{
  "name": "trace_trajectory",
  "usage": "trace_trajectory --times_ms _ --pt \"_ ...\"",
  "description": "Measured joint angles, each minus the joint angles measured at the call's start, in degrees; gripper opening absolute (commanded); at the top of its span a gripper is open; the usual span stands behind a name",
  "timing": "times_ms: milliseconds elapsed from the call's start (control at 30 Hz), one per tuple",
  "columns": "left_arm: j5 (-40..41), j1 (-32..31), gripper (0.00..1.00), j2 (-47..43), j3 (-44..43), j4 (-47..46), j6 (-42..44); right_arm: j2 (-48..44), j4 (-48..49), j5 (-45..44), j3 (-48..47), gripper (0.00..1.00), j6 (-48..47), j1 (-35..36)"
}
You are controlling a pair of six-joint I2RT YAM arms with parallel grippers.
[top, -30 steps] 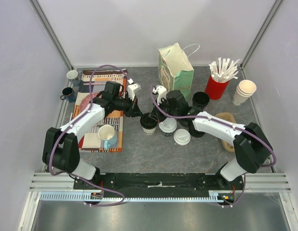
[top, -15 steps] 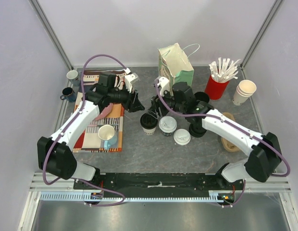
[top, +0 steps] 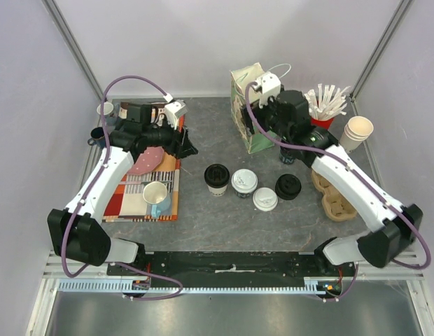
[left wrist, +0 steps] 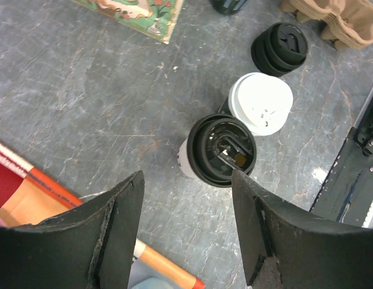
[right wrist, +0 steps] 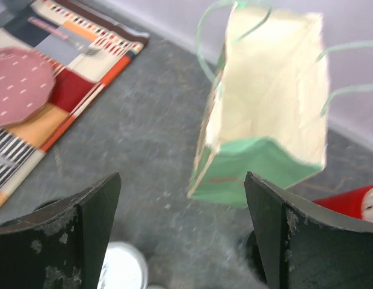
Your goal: Pack the takeout coffee
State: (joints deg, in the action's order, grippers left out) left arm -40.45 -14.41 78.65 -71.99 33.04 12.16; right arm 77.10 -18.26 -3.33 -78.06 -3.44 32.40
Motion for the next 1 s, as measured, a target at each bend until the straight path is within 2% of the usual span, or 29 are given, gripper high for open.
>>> trace_trajectory --times_ms 300,400,433,500,533,600,867,1000 --pt "-0.09 3.93 0.67 0.00 -0.02 0.94 0.35 22.82 -1.64 -6.99 -20.02 0.89 -8.79 -1.20" --pt "-0.17 4.76 0.67 0.00 -0.02 1.14 0.35 29.22 -3.89 -8.59 -24.59 0.68 -11.23 -2.03" --pt "-0.20 4.98 0.67 0.00 -0.02 1.16 0.35 31.71 -4.83 -9.16 -26.36 0.48 -11.96 -2.32" --pt "-0.31 5.25 0.67 0.00 -0.02 1.14 0.35 34.77 -6.34 -9.81 -28.68 0.31 -13.60 -2.73" --pt "-0.44 5.31 0.67 0.00 -0.02 1.16 0.35 36.02 -6.99 -10.19 -29.59 0.16 -14.01 -2.91" --pt "-0.59 5.35 0.67 0.00 -0.02 1.16 0.35 37.13 -8.09 -10.62 -30.56 0.00 -14.84 -3.02" --pt "-0.68 5.99 0.66 -0.07 -0.02 1.16 0.35 35.95 -9.29 -10.21 -31.91 0.00 -18.67 -3.02" --pt "-0.68 7.54 0.66 -0.68 -0.02 1.18 0.35 30.75 -9.18 -6.45 -31.85 0.00 -20.44 -3.04"
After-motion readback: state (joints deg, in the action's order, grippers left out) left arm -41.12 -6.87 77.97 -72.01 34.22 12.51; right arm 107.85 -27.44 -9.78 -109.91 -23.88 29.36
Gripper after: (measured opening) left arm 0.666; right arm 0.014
